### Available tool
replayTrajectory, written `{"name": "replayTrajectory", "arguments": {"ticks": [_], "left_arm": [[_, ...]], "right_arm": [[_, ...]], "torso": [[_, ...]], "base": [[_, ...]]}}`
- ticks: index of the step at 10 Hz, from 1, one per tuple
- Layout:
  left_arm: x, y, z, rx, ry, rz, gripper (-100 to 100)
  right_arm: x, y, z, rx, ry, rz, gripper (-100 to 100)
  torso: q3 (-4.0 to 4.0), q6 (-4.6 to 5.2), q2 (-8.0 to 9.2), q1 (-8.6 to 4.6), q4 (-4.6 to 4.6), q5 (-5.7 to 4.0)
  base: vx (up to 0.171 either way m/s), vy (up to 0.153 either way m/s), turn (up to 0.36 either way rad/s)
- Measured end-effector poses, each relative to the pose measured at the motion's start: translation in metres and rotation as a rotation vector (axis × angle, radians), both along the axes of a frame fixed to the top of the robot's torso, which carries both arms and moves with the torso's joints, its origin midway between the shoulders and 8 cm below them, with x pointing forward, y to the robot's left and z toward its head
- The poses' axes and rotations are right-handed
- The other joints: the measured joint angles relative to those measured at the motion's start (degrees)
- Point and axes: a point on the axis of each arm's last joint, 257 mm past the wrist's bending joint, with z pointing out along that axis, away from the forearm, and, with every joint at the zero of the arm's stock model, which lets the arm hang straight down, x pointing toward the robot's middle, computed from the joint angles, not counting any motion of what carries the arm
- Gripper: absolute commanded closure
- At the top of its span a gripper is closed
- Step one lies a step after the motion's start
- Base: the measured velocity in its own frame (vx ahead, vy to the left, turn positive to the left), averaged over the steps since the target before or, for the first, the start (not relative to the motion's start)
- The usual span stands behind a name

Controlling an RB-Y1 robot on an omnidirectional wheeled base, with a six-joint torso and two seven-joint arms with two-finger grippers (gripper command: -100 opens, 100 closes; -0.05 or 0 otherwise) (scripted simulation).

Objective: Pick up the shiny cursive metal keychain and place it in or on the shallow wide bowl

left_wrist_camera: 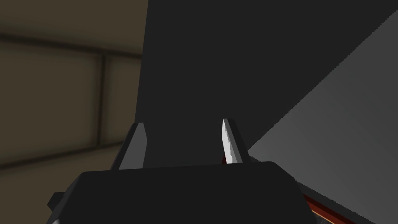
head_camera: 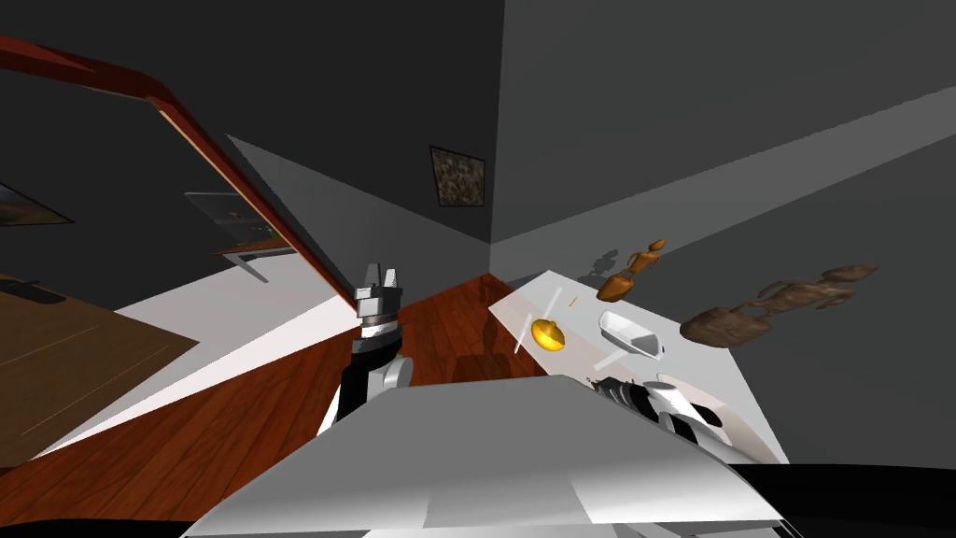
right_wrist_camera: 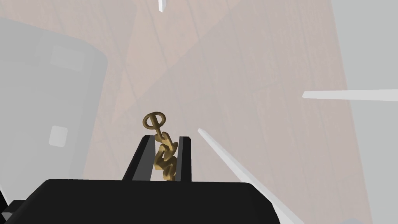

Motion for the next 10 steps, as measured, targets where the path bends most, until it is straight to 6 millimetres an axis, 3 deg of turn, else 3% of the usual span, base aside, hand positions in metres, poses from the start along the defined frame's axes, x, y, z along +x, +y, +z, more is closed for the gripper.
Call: {"name": "replayTrajectory", "arguments": {"ticks": [10], "left_arm": [[0.0,0.0,0.0,0.0,0.0,0.0,0]], "right_arm": [[0.049,0.038,-0.001,-0.001,0.04,0.034,100]], "torso": [[-0.05,0.04,0.01,-0.11,-0.11,-0.17]], "base": [[-0.051,-0.05,-0.025]]}}
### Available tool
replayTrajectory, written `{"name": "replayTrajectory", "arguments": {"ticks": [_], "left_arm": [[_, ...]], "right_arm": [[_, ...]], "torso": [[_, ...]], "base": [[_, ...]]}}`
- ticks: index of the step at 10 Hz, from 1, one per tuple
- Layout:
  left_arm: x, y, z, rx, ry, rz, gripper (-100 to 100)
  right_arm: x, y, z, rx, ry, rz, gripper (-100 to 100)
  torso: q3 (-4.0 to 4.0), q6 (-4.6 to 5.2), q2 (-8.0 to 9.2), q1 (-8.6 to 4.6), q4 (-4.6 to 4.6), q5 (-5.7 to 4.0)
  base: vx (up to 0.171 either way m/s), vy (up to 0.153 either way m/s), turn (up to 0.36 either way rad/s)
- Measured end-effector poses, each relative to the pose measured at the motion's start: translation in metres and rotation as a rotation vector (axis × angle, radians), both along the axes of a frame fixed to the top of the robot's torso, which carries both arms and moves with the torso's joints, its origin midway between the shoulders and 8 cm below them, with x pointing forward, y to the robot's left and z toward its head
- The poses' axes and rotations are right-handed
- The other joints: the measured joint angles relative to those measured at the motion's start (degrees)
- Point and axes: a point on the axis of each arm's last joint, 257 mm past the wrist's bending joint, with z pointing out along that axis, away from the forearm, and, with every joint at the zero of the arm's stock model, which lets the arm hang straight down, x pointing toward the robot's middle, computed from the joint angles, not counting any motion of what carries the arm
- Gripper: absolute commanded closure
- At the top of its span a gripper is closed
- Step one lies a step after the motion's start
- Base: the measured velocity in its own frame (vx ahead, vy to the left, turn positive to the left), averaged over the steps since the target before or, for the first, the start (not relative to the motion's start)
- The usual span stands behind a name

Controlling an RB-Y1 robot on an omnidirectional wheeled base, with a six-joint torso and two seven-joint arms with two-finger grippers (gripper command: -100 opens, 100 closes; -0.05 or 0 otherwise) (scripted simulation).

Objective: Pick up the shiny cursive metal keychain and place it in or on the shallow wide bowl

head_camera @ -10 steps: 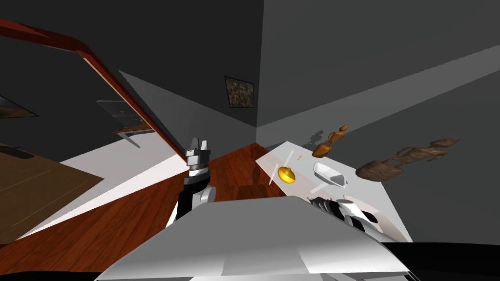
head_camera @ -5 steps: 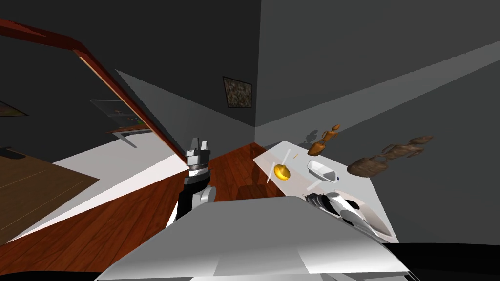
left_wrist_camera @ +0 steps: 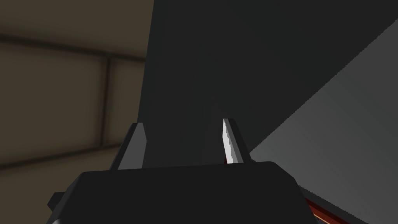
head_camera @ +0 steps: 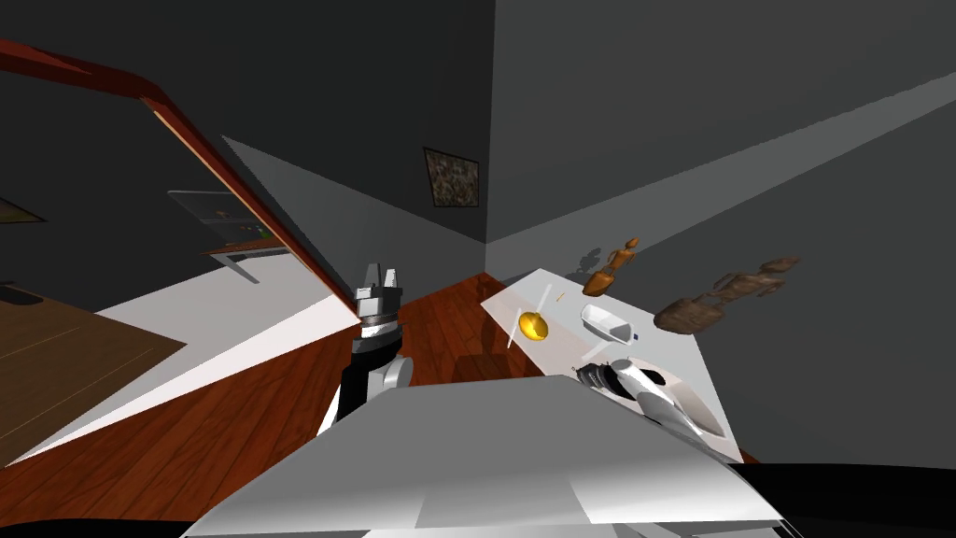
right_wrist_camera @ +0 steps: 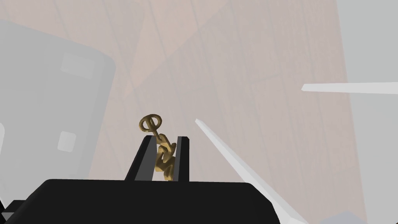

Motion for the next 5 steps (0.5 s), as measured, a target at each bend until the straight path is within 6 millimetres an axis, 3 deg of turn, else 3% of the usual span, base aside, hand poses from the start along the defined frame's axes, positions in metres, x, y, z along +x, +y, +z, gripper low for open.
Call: {"name": "replayTrajectory", "arguments": {"ticks": [5], "left_arm": [[0.0,0.0,0.0,0.0,0.0,0.0,0]], "right_arm": [[0.027,0.03,0.004,-0.005,0.009,0.027,100]], "torso": [[0.03,-0.01,0.06,-0.12,0.0,-0.04]], "base": [[-0.048,-0.045,-0.014]]}}
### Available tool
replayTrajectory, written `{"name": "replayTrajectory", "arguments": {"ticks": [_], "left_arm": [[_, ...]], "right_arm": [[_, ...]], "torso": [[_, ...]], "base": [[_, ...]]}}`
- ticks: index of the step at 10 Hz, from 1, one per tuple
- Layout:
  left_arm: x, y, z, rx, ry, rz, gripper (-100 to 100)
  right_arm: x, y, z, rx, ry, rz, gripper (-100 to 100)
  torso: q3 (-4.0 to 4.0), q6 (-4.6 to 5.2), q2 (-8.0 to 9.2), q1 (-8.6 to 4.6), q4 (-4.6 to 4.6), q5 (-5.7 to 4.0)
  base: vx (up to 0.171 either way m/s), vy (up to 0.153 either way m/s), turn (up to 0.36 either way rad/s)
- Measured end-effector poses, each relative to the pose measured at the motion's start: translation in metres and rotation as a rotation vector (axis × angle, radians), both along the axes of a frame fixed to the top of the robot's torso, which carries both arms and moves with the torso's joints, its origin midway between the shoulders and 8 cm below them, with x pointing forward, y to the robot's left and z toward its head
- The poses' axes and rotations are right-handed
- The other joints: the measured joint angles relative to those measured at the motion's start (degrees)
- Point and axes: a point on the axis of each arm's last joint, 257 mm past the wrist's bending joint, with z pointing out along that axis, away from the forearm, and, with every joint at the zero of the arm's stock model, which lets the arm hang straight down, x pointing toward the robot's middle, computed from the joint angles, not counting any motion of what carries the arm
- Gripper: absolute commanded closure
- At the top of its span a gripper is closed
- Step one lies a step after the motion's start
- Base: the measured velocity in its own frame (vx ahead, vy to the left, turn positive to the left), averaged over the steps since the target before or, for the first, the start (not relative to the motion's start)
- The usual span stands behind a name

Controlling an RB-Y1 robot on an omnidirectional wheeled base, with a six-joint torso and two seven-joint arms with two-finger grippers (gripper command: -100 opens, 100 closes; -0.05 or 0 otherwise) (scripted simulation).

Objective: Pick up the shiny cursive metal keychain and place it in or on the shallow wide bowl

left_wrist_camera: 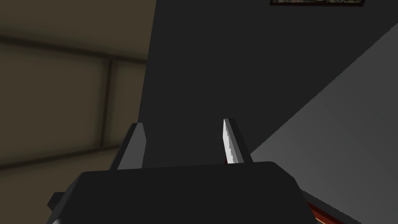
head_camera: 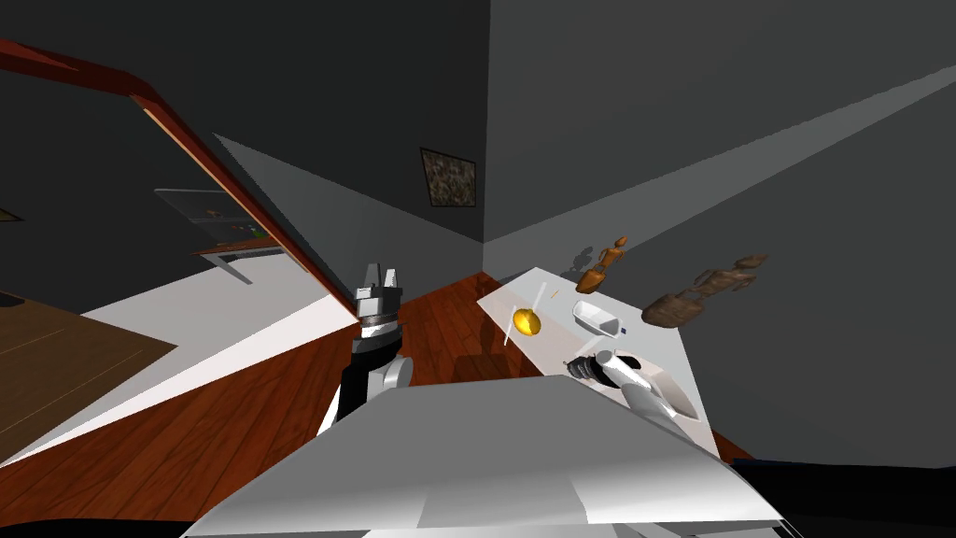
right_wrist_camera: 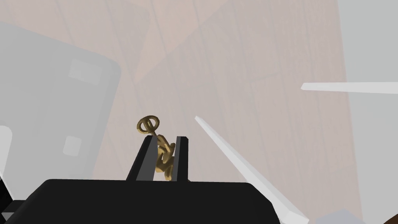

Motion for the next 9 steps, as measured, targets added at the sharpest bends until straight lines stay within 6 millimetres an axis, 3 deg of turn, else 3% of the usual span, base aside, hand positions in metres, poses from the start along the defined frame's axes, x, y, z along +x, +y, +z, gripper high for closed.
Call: {"name": "replayTrajectory", "arguments": {"ticks": [6,8,9], "left_arm": [[0.0,0.0,0.0,0.0,0.0,0.0,0],[0.0,0.0,0.0,0.0,0.0,0.0,0],[0.0,0.0,0.0,0.0,0.0,0.0,0]], "right_arm": [[0.035,0.033,0.003,-0.008,-0.014,0.021,100],[0.042,0.036,0.009,-0.002,-0.024,-0.003,100],[0.051,0.05,0.008,-0.007,-0.024,0.016,100]], "torso": [[-0.02,0.06,-0.03,0.02,-0.02,0.01],[-0.09,0.06,-0.15,0.21,-0.04,0.04],[-0.07,0.03,-0.1,0.12,-0.04,-0.01]], "base": [[-0.045,-0.045,-0.021],[-0.025,-0.027,-0.031],[-0.058,-0.053,-0.002]]}}
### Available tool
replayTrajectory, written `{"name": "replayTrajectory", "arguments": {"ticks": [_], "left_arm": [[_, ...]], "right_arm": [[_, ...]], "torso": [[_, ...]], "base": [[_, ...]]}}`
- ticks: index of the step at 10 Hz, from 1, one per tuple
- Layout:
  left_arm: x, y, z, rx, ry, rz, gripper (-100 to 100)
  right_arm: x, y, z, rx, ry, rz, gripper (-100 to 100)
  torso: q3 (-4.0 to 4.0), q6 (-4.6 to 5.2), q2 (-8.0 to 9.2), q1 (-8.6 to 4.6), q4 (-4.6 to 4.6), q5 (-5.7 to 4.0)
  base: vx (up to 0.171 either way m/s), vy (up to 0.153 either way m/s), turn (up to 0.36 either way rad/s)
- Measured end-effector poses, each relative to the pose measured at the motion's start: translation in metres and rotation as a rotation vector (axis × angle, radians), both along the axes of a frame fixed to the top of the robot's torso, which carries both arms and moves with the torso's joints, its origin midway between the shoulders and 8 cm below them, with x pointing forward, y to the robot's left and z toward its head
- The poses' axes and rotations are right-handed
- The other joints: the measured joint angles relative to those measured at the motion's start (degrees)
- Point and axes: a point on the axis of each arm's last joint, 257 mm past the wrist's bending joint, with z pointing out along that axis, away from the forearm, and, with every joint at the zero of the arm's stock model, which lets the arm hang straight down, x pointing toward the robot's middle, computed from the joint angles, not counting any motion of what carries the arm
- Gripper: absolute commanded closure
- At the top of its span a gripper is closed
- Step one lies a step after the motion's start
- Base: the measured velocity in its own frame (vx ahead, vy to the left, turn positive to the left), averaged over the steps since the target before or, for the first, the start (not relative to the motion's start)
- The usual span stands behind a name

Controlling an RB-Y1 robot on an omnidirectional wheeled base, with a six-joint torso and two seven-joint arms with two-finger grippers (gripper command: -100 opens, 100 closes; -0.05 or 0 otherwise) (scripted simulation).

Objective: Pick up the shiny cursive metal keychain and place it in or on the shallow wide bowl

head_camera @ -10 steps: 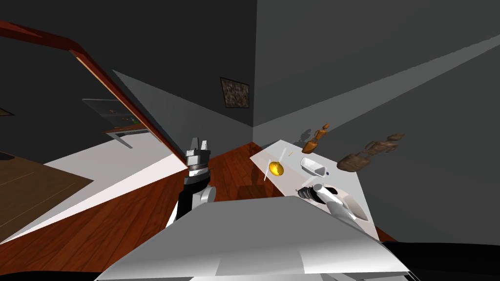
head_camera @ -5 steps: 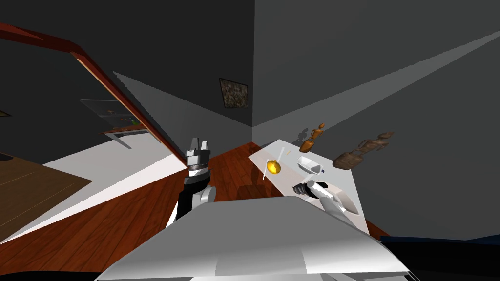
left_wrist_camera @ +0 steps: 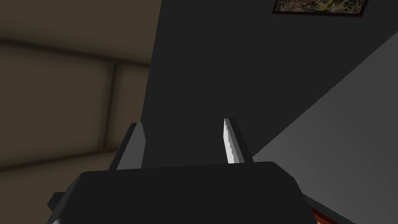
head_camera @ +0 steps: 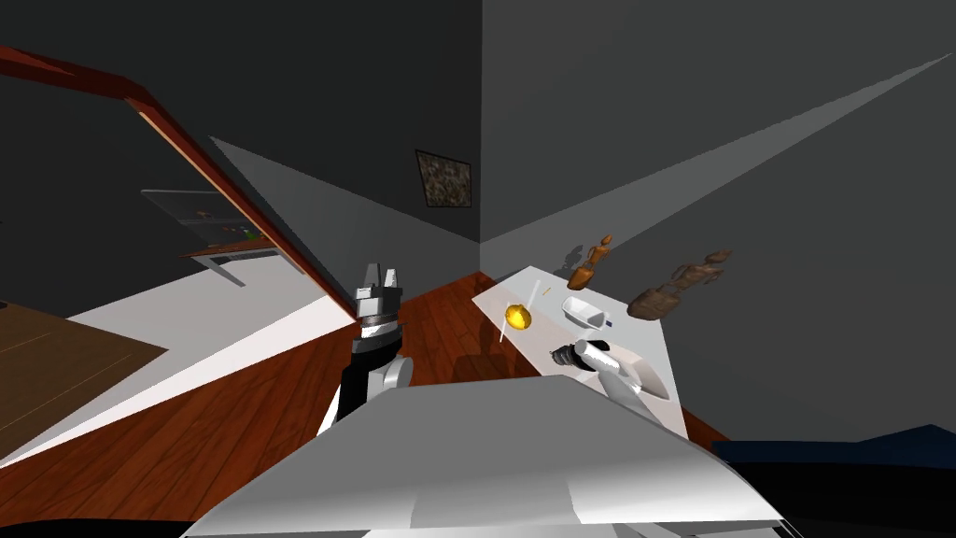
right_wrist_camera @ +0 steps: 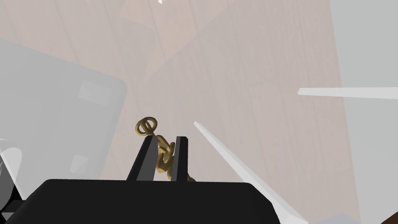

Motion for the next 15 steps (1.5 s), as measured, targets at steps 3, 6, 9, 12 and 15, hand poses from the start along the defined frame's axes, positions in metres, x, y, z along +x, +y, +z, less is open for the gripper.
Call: {"name": "replayTrajectory", "arguments": {"ticks": [3,6,9,12,15], "left_arm": [[0.0,0.0,0.0,0.0,0.0,0.0,0],[0.0,0.0,0.0,0.0,0.0,0.0,0],[0.0,0.0,0.0,0.0,0.0,0.0,0],[0.0,0.0,0.0,0.0,0.0,0.0,0],[0.0,0.0,0.0,0.0,0.0,0.0,0]], "right_arm": [[0.017,0.018,0.007,0.002,-0.014,0.002,100],[0.028,0.03,0.013,0.012,-0.035,-0.022,100],[0.034,0.029,0.016,0.012,-0.047,-0.027,100],[0.049,0.027,0.024,0.011,-0.087,-0.044,100],[0.062,0.021,0.032,0.016,-0.121,-0.075,100]], "torso": [[0.04,0.05,0.09,-0.02,0.0,0.01],[-0.03,0.08,-0.07,0.08,-0.01,0.06],[0.06,0.06,0.12,-0.03,0.02,0.05],[0.36,0.12,0.66,-0.21,0.11,0.01],[0.38,0.17,0.67,-0.3,0.12,0.01]], "base": [[-0.049,-0.043,-0.024],[-0.009,-0.014,0.004],[-0.086,-0.047,0.098],[-0.209,-0.088,0.181],[-0.206,-0.101,0.163]]}}
